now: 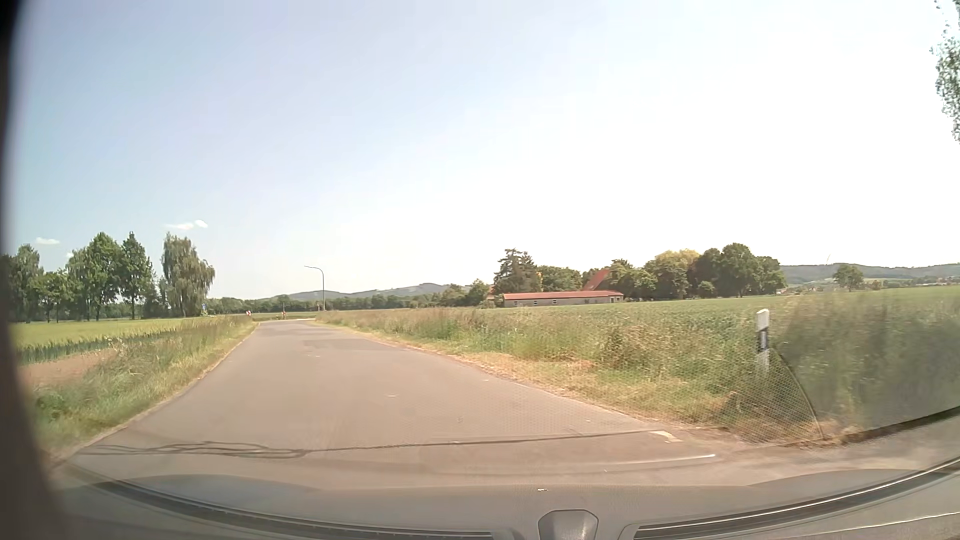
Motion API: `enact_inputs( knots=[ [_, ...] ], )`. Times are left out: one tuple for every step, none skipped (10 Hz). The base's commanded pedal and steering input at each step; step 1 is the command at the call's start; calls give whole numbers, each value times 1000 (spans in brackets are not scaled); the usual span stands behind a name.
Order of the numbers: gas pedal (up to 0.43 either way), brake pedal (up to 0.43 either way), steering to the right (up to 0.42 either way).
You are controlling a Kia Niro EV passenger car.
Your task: Follow the waypoints while adhering to traffic rules and regulations
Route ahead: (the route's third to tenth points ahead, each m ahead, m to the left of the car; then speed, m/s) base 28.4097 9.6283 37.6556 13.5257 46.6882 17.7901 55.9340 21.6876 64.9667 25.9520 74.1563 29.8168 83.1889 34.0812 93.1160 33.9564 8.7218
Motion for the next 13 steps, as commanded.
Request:
enact_inputs(
  knots=[
    [390,6,-140],
    [390,6,-139],
    [390,6,-138],
    [390,6,-134],
    [390,6,-129],
    [390,6,-122],
    [398,6,-114],
    [398,6,-106],
    [398,6,-96],
    [398,6,-90],
    [398,6,-81],
    [398,6,-74],
    [398,6,-72]
  ],
)
